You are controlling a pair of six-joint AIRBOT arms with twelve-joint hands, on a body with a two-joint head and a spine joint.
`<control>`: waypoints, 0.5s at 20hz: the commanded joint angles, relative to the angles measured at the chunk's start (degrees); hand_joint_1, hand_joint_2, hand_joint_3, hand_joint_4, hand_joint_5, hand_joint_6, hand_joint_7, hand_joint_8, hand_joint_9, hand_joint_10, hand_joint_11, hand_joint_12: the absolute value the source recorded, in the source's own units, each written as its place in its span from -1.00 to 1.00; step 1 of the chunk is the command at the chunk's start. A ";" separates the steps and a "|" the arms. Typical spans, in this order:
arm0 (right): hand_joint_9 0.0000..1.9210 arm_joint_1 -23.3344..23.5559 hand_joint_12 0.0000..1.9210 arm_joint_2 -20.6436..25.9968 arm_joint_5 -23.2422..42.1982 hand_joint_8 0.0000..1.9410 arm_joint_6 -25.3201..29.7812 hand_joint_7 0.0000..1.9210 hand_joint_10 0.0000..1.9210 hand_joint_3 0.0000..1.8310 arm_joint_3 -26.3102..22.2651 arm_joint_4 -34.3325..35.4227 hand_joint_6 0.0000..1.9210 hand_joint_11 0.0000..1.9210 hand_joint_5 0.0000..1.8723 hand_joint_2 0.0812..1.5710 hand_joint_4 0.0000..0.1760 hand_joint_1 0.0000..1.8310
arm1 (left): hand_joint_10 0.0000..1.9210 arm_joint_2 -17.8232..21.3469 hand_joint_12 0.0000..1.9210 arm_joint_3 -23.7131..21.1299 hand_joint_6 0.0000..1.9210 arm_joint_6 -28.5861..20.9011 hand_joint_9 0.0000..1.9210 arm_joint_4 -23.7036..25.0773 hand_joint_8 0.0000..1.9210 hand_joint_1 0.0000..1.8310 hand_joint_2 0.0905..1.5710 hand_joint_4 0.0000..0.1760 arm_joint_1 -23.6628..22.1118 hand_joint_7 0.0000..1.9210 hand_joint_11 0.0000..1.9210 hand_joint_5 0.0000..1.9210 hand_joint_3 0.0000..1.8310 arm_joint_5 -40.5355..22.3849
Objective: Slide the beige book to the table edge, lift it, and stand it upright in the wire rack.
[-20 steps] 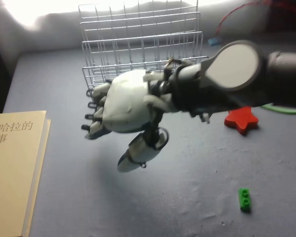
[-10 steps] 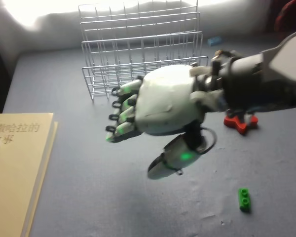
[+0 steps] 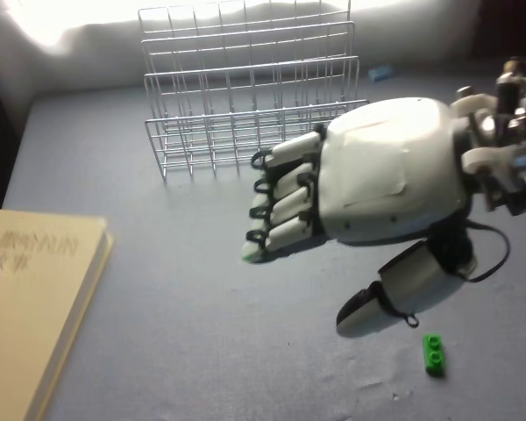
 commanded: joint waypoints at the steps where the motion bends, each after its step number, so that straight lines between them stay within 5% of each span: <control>1: -0.65 0.58 -0.06 0.78 -5.88 -0.99 -0.26 -0.63 -1.00 -1.00 -0.30 2.37 -1.00 -1.00 -0.67 0.49 -1.00 -0.82 | 0.50 0.49 0.45 0.35 0.20 0.41 -0.21 0.57 0.51 0.46 0.53 -1.00 -0.20 -0.32 -0.29 -0.20 -1.00 0.20; 5: -0.64 0.18 -0.01 2.27 -11.73 -1.00 0.53 -0.63 -1.00 -1.00 1.50 2.40 -1.00 -1.00 -0.65 0.48 -1.00 -0.83 | 0.49 0.52 0.39 1.09 0.16 0.41 -0.12 0.57 0.50 0.48 0.51 -1.00 -0.53 -0.29 -0.04 -0.18 -1.00 0.20; 10: -0.66 0.15 -0.05 3.38 -15.57 -1.00 2.35 -0.64 -1.00 -1.00 2.44 2.40 -1.00 -1.00 -0.66 0.49 -1.00 -0.82 | 0.46 1.04 0.30 2.82 0.15 -3.26 -0.12 0.57 0.44 0.48 0.49 -1.00 -1.88 -0.27 -0.03 -0.12 -1.00 -1.37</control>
